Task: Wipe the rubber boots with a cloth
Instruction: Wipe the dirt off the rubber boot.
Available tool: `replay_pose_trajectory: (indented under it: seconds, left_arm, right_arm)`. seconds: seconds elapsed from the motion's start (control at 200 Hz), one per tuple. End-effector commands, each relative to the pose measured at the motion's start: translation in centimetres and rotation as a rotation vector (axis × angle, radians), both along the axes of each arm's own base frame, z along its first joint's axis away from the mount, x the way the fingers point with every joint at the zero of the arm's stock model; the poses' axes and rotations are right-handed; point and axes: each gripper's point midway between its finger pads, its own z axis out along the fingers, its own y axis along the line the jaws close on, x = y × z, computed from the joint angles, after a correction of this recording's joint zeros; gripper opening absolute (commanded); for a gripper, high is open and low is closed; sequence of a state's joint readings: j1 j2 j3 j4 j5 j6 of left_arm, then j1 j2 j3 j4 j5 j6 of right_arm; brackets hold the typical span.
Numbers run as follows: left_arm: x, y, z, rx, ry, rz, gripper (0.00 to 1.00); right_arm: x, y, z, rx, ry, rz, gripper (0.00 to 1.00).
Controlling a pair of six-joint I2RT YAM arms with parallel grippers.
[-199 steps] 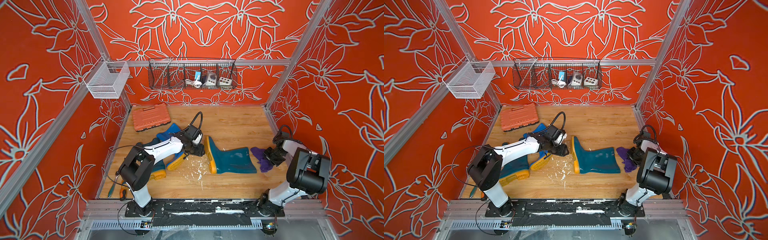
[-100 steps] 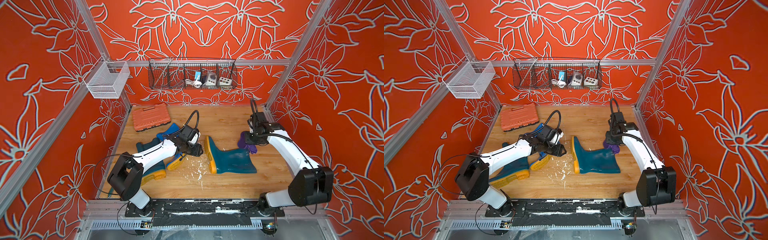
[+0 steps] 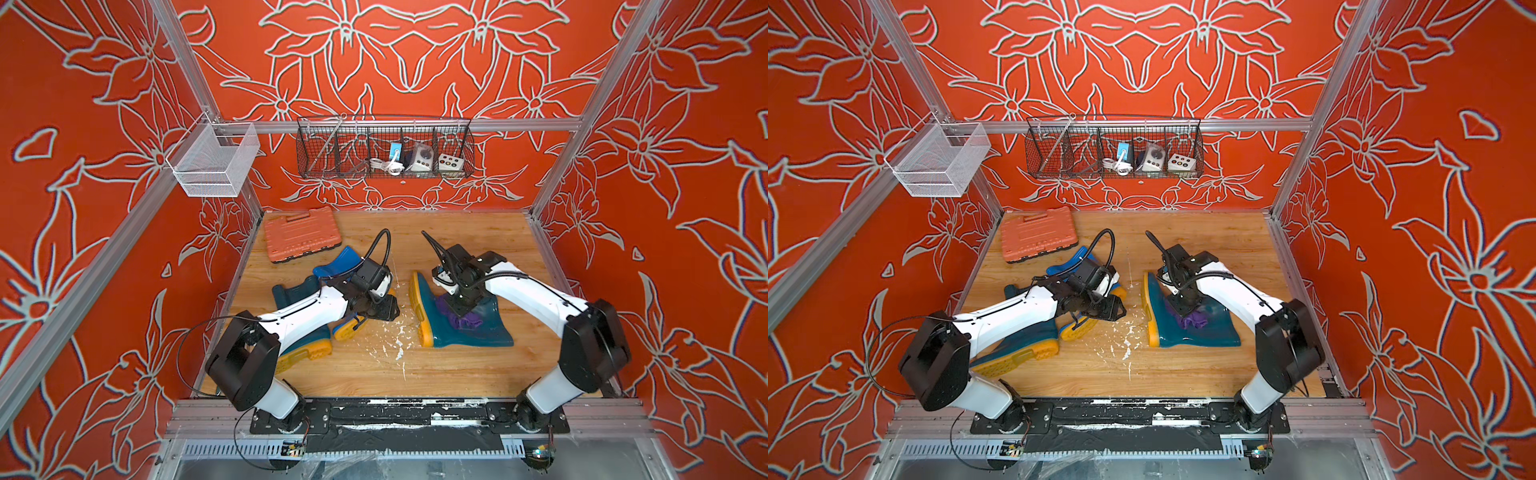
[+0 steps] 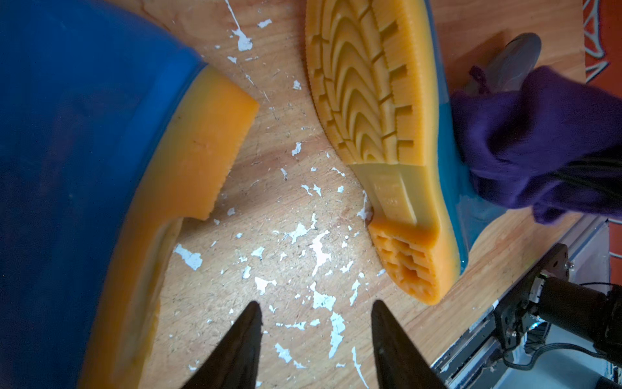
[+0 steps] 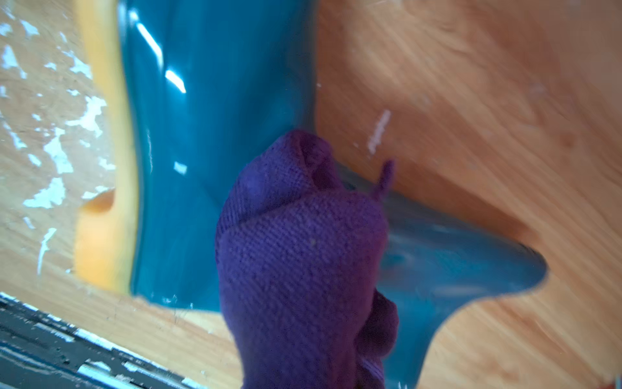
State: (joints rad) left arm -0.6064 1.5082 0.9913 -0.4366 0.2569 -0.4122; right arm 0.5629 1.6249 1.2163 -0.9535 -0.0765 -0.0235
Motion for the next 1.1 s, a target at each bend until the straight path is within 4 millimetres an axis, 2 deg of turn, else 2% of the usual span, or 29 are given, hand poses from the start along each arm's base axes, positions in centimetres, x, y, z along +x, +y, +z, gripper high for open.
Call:
replay_pose_trajectory:
  seconds: [0.0,0.025,0.075,0.145,0.19,0.375,0.56,0.721,0.821,0.891,0.971,1.041,1.096]
  left_arm:
    - [-0.5,0.8,0.6,-0.001,0.004,0.026,0.52]
    - [-0.6,0.8,0.6,0.000,0.006,0.028,0.52]
    - [-0.7,0.9,0.4,0.002,0.012,0.033,0.52]
    - [-0.8,1.0,0.3,0.000,0.018,0.040,0.52]
    - [-0.9,1.0,0.2,-0.001,0.021,0.042,0.52]
    - [-0.9,0.8,0.1,-0.002,0.031,0.036,0.52]
    - [-0.6,-0.1,0.6,-0.043,0.038,0.036,0.52]
    - [-0.7,-3.3,1.8,-0.131,0.049,-0.001,0.57]
    - [-0.9,-5.7,2.2,-0.182,0.047,-0.018,0.59]
    - [-0.9,-7.0,1.6,-0.201,0.074,-0.017,0.59]
    - [-0.7,-8.2,0.6,-0.206,0.103,-0.021,0.59]
    - [-0.4,-9.0,-0.5,-0.199,0.122,-0.029,0.60]
    - [-0.2,-9.5,-1.7,-0.184,0.148,-0.040,0.59]
  right_arm:
    - [1.6,2.9,1.0,0.163,-0.042,-0.015,0.53]
    - [1.6,3.5,1.1,0.199,-0.046,-0.024,0.62]
    - [1.7,4.2,1.3,0.257,-0.065,-0.036,0.72]
    - [1.9,4.1,1.3,0.296,-0.126,-0.054,0.83]
    - [2.0,3.5,1.1,0.305,-0.163,-0.078,0.86]
    - [1.9,0.9,-0.9,0.367,-0.133,-0.223,0.89]
    - [1.0,1.4,-3.3,0.391,-0.028,-0.260,0.86]
    - [0.0,2.2,-5.2,0.417,0.072,-0.298,0.72]
    - [-0.4,1.8,-5.8,0.399,0.080,-0.321,0.50]
    - [-0.4,1.5,-5.9,0.389,0.067,-0.332,0.29]
    - [-0.4,0.9,-5.6,0.371,0.042,-0.344,0.11]
    - [-0.2,-0.1,-5.1,0.338,0.009,-0.368,0.00]
    - [0.0,-1.0,-4.6,0.328,-0.016,-0.403,0.00]
